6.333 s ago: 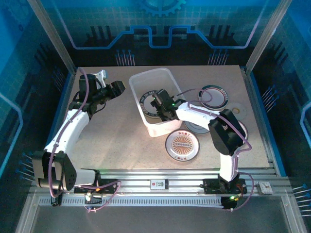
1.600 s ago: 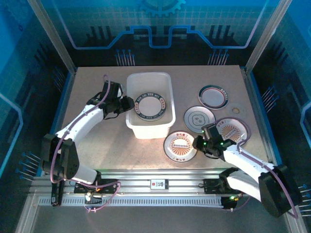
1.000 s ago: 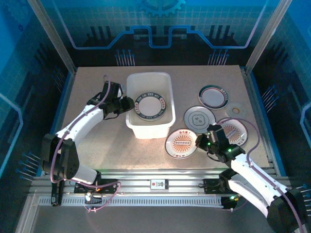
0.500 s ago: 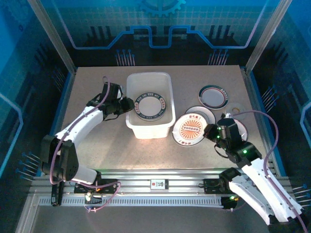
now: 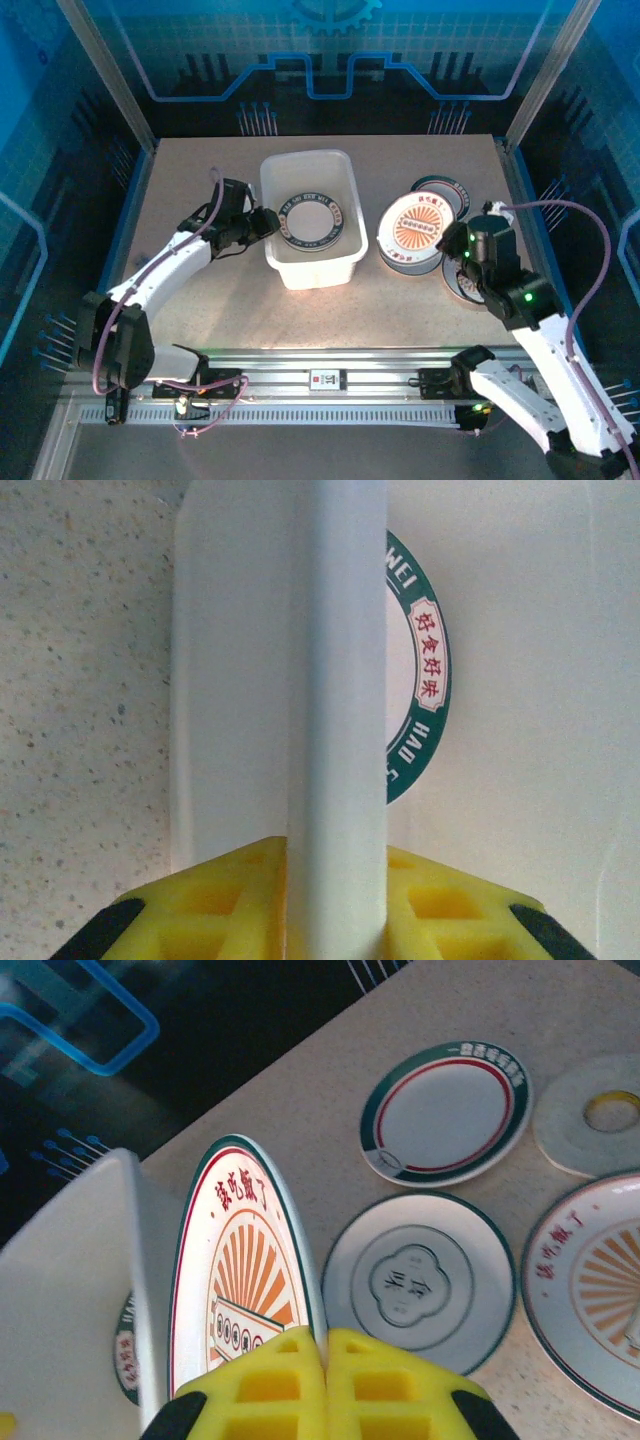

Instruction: Place the plates into the plastic bin on the countertop

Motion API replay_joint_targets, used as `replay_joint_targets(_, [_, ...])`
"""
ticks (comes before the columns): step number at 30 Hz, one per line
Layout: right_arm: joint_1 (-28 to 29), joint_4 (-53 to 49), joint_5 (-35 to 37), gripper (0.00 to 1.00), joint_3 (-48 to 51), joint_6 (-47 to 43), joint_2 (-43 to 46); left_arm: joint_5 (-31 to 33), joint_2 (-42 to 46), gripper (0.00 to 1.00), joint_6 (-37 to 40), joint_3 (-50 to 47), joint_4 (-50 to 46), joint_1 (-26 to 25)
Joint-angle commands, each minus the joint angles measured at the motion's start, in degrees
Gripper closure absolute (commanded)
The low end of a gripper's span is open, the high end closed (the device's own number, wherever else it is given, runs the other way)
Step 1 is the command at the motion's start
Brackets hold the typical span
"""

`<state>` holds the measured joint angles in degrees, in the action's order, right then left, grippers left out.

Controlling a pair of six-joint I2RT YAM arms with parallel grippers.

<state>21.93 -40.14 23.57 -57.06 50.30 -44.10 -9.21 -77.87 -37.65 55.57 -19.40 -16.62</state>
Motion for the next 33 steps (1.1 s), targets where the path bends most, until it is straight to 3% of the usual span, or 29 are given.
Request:
replay_joint_targets(1, [-0.5, 7.0, -1.9, 1.0, -3.9, 0.0, -4.0, -1.6, 3.1, 0.75, -3.8, -1.5, 0.2, -1.9])
replay_joint_targets(7, [1.1, 13.9, -4.3, 1.0, -7.4, 2.4, -10.3, -0.4, 4.8, 0.74, -5.6, -2.5, 0.1, -4.1])
replay_joint_targets(16, [8.0, 18.4, -3.2, 1.0, -13.4, 5.9, -20.4, -0.2, 2.0, 0.69, -6.3, -0.9, 1.4, -6.0])
replay_joint_targets(23, [14.7, 18.3, 1.6, 1.0, -15.0, 11.9, -27.0, 3.1, 1.4, 0.56, -0.6, 3.7, -2.3, -5.7])
replay_joint_targets(27, [17.3, 18.4, 3.7, 1.0, -15.7, 16.0, -30.3, 3.9, 2.2, 0.5, 2.7, 5.1, -3.3, -3.7])
replay_joint_targets(33, [20.9, 17.1, 7.9, 1.0, -19.1, 20.9, -36.5, 1.6, 2.2, 0.46, 7.1, 7.2, -5.1, 3.4])
